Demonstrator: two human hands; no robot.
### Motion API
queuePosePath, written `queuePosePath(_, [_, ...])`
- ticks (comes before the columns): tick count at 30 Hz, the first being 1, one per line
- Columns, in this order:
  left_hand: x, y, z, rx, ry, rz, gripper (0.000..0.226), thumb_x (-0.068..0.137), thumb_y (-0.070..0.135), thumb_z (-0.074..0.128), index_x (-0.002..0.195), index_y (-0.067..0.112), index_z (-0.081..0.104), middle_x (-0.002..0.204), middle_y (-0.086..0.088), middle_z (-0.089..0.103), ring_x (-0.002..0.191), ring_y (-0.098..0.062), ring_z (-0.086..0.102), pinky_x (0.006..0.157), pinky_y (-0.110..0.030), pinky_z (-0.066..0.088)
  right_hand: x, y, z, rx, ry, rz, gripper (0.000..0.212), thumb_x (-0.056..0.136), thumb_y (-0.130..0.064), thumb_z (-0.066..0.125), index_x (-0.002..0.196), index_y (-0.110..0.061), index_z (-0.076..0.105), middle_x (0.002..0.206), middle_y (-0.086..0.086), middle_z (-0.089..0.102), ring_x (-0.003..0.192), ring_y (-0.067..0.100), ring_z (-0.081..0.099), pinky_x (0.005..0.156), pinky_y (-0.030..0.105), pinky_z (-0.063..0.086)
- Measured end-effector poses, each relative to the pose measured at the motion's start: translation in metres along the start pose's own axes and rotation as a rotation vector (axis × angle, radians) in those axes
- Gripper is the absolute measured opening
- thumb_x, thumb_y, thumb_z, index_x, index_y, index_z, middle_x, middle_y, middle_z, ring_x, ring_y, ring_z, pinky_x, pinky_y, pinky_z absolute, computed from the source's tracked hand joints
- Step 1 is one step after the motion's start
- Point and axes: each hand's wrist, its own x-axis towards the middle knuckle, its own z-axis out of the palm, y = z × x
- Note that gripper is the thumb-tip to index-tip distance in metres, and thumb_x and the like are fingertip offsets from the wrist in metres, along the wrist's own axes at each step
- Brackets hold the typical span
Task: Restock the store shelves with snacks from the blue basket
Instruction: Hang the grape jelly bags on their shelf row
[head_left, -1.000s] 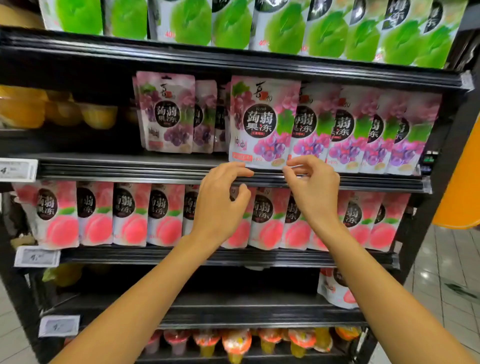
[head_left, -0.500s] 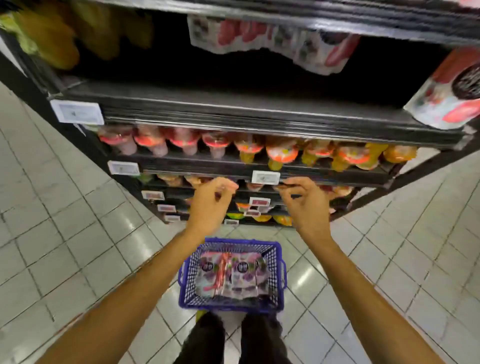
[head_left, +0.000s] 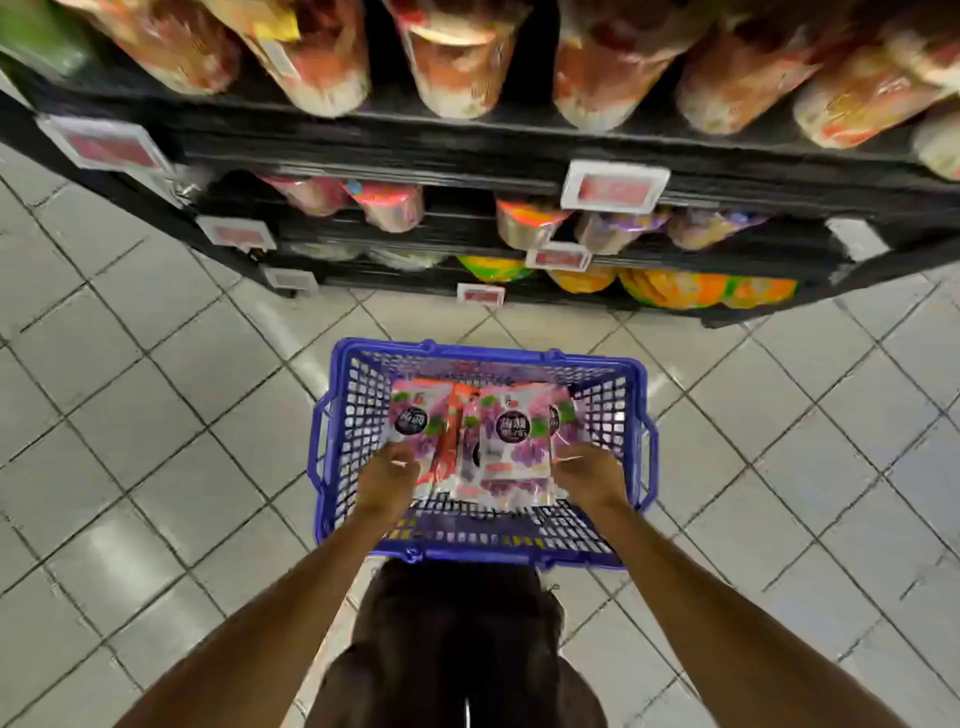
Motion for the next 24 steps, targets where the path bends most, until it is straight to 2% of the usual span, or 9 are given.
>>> queuePosePath(2, [0.031, -0.014, 0.02, -0.027, 0.078, -0.034, 0.023, 0.091, 0.011, 0.061, 0.104, -0.005, 0.069, 0.11, -0.027, 0.069, 0.102, -0.041, 0.065, 0.08, -0.036, 0.046, 0.046, 0.019, 0.034, 0.001, 0.039, 0.03, 0.022, 0.087, -0.001, 0.06, 0.106, 0.005, 0.069, 0.102, 0.025, 0.07, 0.089, 0.037, 0.067, 0.078, 0.043, 0.056])
queuePosePath(3, [0.05, -0.026, 0.031, -0.025, 0.1, -0.058, 0.021, 0.091, 0.007, 0.061, 0.106, -0.007, 0.068, 0.108, -0.03, 0.068, 0.101, -0.043, 0.065, 0.083, -0.039, 0.048, 0.067, 0.025, 0.048, 0.02, 0.039, 0.058, 0.022, 0.087, -0.004, 0.063, 0.107, 0.004, 0.068, 0.106, 0.025, 0.069, 0.093, 0.038, 0.067, 0.082, 0.046, 0.055])
queuePosePath(7, [0.113, -0.07, 0.067, 0.135, 0.113, -0.083, 0.034, 0.094, 0.019, 0.059, 0.123, 0.001, 0.057, 0.121, -0.027, 0.061, 0.111, -0.043, 0.059, 0.092, -0.044, 0.045, 0.131, 0.053, 0.102, -0.035, 0.062, 0.052, 0.017, 0.089, -0.033, 0.069, 0.092, -0.022, 0.056, 0.121, 0.019, 0.064, 0.113, 0.037, 0.059, 0.093, 0.039, 0.045])
queuePosePath(9, [0.138, -0.084, 0.073, 0.148, 0.125, -0.1, 0.041, 0.09, 0.017, 0.063, 0.124, -0.004, 0.052, 0.125, -0.029, 0.056, 0.116, -0.044, 0.055, 0.094, -0.045, 0.042, 0.149, 0.058, 0.13, -0.053, 0.134, 0.125, 0.052, 0.082, -0.043, 0.076, 0.119, -0.013, 0.054, 0.135, 0.019, 0.055, 0.126, 0.038, 0.05, 0.102, 0.041, 0.037])
queuePosePath(11, [0.154, -0.092, 0.081, 0.181, 0.084, -0.116, 0.053, 0.088, 0.016, 0.067, 0.129, -0.01, 0.046, 0.133, -0.03, 0.049, 0.124, -0.041, 0.05, 0.1, -0.045, 0.038, 0.158, 0.059, 0.15, -0.114, 0.22, 0.198, 0.103, 0.073, -0.051, 0.081, 0.146, 0.001, 0.029, 0.15, 0.024, 0.038, 0.138, 0.04, 0.037, 0.111, 0.045, 0.028])
queuePosePath(13, [0.161, -0.092, 0.087, 0.284, 0.104, -0.139, 0.066, 0.085, 0.026, 0.073, 0.132, -0.009, 0.043, 0.133, -0.028, 0.049, 0.125, -0.038, 0.049, 0.102, -0.045, 0.039, 0.168, 0.062, 0.158, -0.121, 0.23, 0.228, 0.118, 0.067, -0.052, 0.084, 0.15, 0.002, 0.019, 0.149, 0.023, 0.038, 0.138, 0.039, 0.037, 0.113, 0.047, 0.03])
queuePosePath(17, [0.162, -0.085, 0.091, 0.405, 0.088, -0.162, 0.088, 0.073, 0.038, 0.082, 0.135, -0.004, 0.035, 0.134, -0.023, 0.049, 0.128, -0.035, 0.045, 0.102, -0.04, 0.039, 0.174, 0.065, 0.147, -0.046, 0.122, 0.18, 0.099, 0.065, -0.044, 0.089, 0.141, -0.005, 0.04, 0.135, 0.015, 0.059, 0.125, 0.031, 0.056, 0.103, 0.043, 0.045])
queuePosePath(21, [0.164, -0.082, 0.092, 0.195, -0.175, -0.325, 0.098, 0.052, 0.03, 0.096, 0.132, 0.0, 0.048, 0.128, -0.018, 0.061, 0.119, -0.032, 0.059, 0.099, -0.04, 0.05, 0.162, 0.067, 0.132, -0.093, 0.2, 0.166, 0.072, 0.068, -0.042, 0.086, 0.123, -0.009, 0.053, 0.119, 0.016, 0.067, 0.109, 0.032, 0.064, 0.091, 0.04, 0.051])
queuePosePath(24, [0.151, -0.089, 0.106, 0.365, -0.235, -0.341, 0.112, 0.048, 0.054, 0.092, 0.137, 0.007, 0.043, 0.134, -0.014, 0.057, 0.125, -0.031, 0.054, 0.102, -0.038, 0.047, 0.154, 0.073, 0.126, -0.124, 0.218, 0.17, 0.083, 0.074, -0.036, 0.083, 0.137, -0.002, 0.041, 0.138, 0.021, 0.052, 0.114, 0.038, 0.061, 0.094, 0.046, 0.05])
